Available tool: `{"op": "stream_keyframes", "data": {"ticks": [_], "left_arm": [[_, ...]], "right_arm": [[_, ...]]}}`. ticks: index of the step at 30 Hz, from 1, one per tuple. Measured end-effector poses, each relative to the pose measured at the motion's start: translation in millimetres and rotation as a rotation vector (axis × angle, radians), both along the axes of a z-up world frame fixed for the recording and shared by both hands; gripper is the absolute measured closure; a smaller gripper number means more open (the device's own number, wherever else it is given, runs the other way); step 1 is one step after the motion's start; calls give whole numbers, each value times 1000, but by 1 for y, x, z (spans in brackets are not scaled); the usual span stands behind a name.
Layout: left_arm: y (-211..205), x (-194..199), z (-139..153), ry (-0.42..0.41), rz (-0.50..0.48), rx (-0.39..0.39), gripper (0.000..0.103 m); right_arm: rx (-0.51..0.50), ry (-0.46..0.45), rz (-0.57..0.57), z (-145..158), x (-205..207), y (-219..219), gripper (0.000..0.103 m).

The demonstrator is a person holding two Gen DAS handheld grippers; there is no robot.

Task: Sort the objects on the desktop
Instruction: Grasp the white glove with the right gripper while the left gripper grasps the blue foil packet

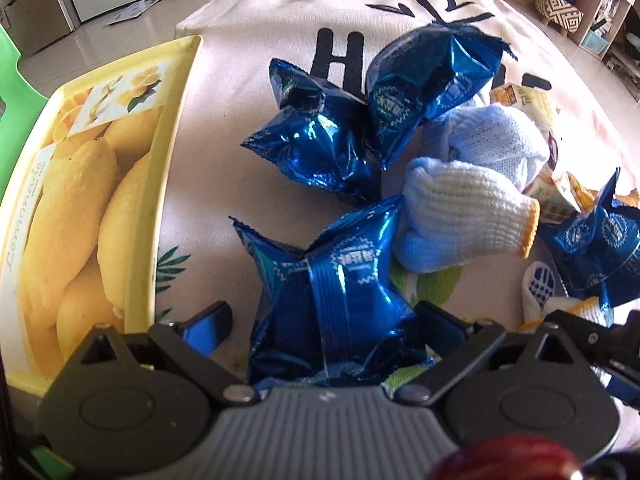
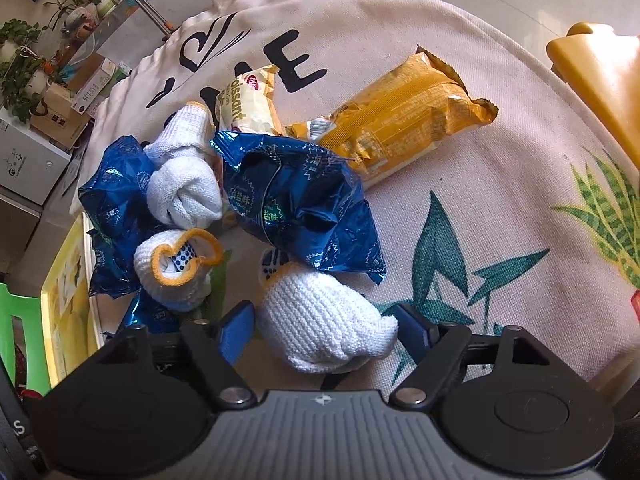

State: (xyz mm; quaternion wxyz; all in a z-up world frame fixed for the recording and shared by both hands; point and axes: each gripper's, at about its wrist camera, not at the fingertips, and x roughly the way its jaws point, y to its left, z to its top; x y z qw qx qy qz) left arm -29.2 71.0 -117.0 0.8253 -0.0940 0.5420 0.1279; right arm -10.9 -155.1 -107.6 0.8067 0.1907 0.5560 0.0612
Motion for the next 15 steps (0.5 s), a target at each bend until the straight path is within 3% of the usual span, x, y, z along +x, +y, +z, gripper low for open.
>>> {"op": "stream_keyframes", "data": {"ticks": [2, 8, 15], "left_arm": [[1, -1, 4, -22, -4, -4, 24], [8, -8, 12, -43, 22, -79, 27], [13, -20, 27, -81, 21, -104, 27]], "right_arm": [[5, 2, 0, 0, 0, 0, 37], [59, 22, -24, -1, -2, -6, 43], [150, 44, -28, -3, -8, -10, 45]]}}
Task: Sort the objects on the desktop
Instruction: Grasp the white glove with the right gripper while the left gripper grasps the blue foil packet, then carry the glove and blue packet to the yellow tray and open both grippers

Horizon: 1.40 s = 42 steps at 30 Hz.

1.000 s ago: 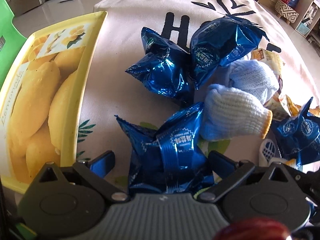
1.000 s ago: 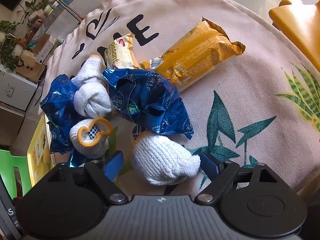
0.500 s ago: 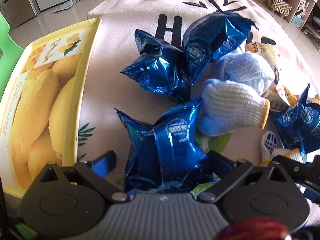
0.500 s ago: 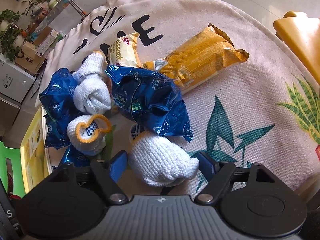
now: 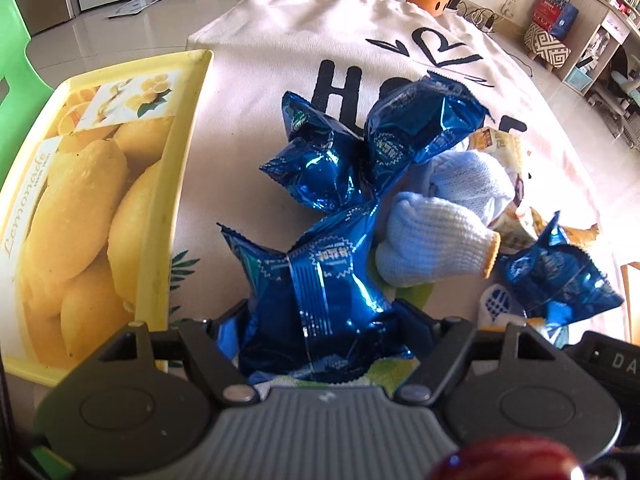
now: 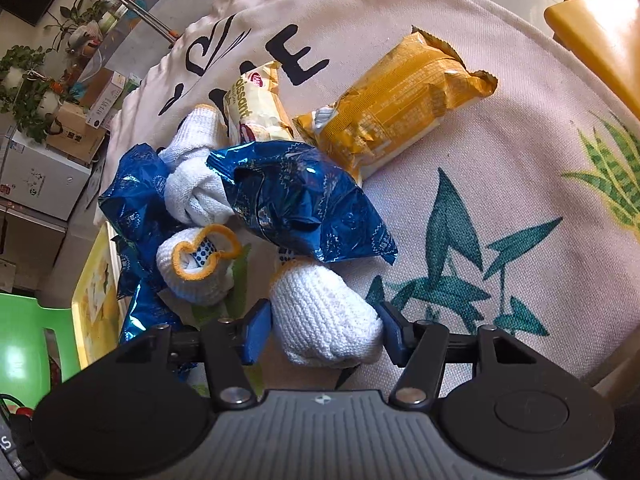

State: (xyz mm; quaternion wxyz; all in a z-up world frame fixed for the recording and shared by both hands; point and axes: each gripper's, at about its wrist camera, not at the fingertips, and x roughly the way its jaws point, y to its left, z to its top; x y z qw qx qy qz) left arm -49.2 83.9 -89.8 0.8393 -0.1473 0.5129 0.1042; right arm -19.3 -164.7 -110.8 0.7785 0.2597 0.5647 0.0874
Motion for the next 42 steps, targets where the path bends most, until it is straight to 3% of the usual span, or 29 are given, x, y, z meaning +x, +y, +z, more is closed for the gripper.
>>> {"op": "stream_keyframes", "data": {"ticks": [10, 19, 27, 33, 42], "left_arm": [[15, -15, 22, -51, 38, -6, 27], [35, -25, 37, -90, 105, -6, 27], [63, -33, 47, -110, 204, -18, 27], [92, -39, 49, -112, 334, -37, 27], [130, -49, 63, -130, 474, 37, 27]], "right_arm": [[153, -8, 40, 0, -6, 6, 45], [227, -31, 105, 5, -9, 24, 45], [259, -58, 154, 11, -14, 44, 45], [292, -55, 191, 13, -15, 71, 45], [357, -43, 318, 10, -10, 142, 45]]}}
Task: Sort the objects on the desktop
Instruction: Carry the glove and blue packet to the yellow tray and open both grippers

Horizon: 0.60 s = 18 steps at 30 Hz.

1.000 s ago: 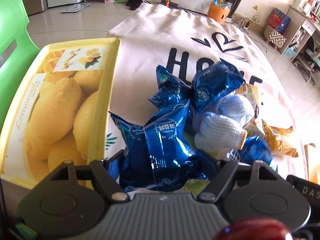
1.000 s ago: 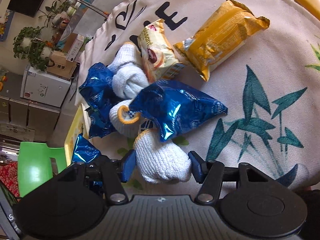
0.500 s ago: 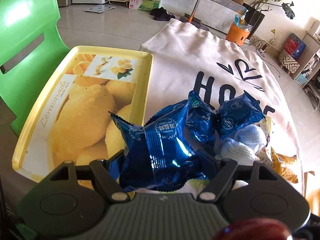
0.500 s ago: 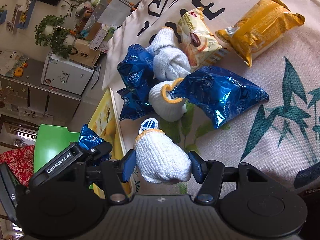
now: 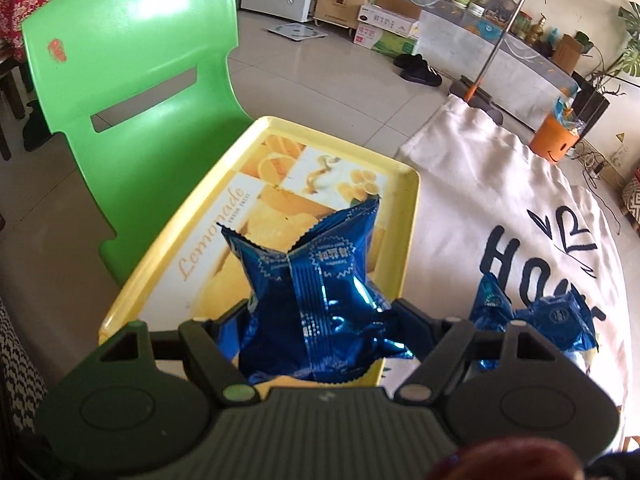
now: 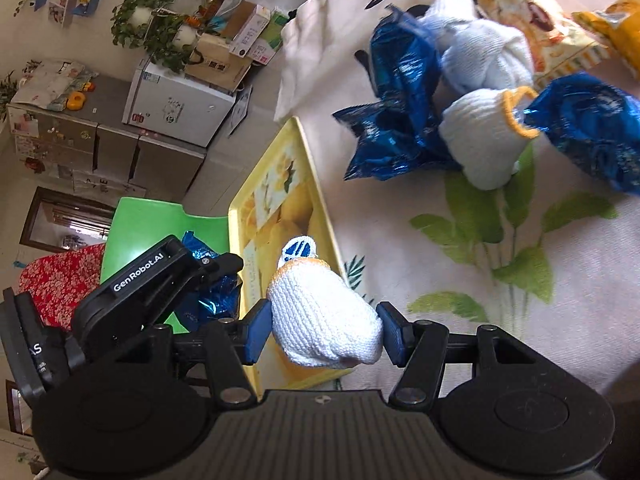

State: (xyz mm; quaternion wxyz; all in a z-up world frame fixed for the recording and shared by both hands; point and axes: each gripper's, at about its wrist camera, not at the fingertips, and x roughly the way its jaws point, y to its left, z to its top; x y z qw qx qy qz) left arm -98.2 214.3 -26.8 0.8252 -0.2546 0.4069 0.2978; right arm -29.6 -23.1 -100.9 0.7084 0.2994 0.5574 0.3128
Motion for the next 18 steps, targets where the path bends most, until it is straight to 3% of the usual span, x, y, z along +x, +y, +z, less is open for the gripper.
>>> {"op": "stream_keyframes", "data": {"ticks": [10, 12, 16, 18], "left_arm": [[24, -1, 7, -4, 123, 64, 26], [28, -3, 6, 8, 158, 75, 23], [33, -9, 6, 20, 223, 88, 6], [33, -11, 9, 16, 238, 100, 4]], "right_arm": [[36, 8, 39, -14, 8, 40, 45], [44, 12, 46, -16, 10, 49, 43], [39, -15, 42, -13, 8, 56, 23], [42, -33, 45, -10, 7, 54, 22]]}}
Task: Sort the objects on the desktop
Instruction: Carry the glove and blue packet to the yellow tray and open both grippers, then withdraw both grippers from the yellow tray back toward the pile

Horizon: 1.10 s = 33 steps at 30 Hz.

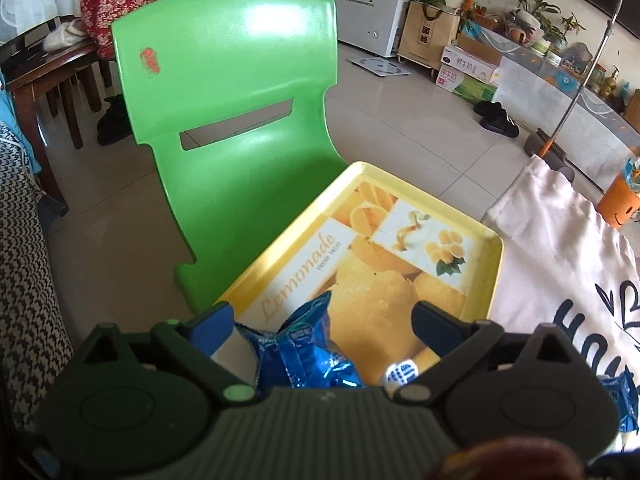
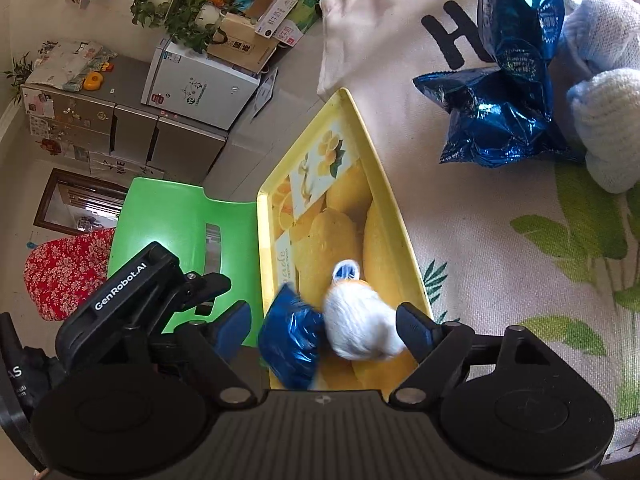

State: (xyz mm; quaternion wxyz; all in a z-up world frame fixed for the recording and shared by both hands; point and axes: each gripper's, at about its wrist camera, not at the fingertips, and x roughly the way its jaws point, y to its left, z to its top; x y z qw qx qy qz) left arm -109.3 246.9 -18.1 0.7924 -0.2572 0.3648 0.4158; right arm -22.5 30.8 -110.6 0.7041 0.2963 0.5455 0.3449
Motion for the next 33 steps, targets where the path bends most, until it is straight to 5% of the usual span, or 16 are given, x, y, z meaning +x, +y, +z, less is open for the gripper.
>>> {"op": "stream_keyframes", "data": {"ticks": [33], "left_arm": [[-47, 4, 2, 24, -202, 11, 1]], "right_arm": [[-293, -123, -42, 27, -9, -69, 22]]}}
